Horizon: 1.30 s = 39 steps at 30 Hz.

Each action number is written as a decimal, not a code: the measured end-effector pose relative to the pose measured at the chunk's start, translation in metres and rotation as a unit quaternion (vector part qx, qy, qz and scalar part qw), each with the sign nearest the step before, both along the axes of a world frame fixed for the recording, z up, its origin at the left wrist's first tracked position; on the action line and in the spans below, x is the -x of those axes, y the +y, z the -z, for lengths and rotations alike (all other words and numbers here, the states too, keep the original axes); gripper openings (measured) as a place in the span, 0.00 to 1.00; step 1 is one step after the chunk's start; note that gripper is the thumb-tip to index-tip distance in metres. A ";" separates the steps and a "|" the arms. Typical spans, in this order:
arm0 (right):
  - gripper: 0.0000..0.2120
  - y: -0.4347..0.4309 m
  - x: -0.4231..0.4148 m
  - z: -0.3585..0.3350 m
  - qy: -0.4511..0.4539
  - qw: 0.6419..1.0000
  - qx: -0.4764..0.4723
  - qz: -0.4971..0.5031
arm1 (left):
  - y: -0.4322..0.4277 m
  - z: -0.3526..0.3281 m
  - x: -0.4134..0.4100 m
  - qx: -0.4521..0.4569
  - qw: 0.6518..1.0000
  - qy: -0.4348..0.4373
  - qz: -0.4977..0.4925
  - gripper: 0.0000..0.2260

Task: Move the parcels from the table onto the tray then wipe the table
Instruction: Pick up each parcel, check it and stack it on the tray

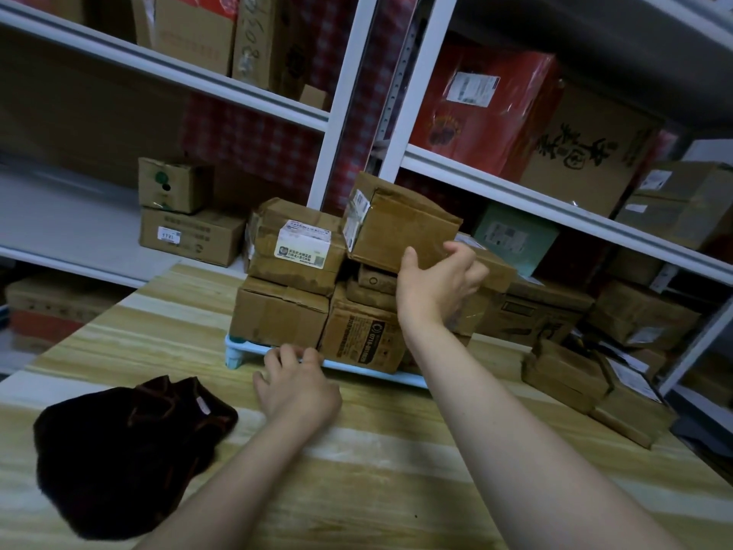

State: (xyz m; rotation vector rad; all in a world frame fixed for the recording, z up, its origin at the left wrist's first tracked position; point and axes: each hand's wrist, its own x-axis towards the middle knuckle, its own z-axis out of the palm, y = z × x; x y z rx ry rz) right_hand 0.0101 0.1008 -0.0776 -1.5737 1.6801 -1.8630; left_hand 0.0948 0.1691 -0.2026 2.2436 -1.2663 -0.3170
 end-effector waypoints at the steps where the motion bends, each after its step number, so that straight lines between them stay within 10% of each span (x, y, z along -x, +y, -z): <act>1: 0.24 0.002 -0.002 -0.003 0.041 0.999 0.030 0.004 | -0.001 -0.001 0.000 -0.003 1.000 -0.006 -0.003 0.21; 8: 0.42 -0.010 -0.025 -0.025 0.289 0.957 -0.018 0.007 | -0.011 -0.012 -0.004 -0.064 0.997 -0.047 0.005 0.23; 30: 0.45 -0.019 -0.024 -0.014 0.338 0.941 -0.013 -0.027 | -0.009 -0.015 -0.009 -0.076 0.996 -0.050 0.017 0.24; 39: 0.13 -0.012 0.055 0.044 0.219 0.955 0.198 -0.024 | -0.010 -0.005 0.049 -0.054 0.995 -0.080 0.012 0.20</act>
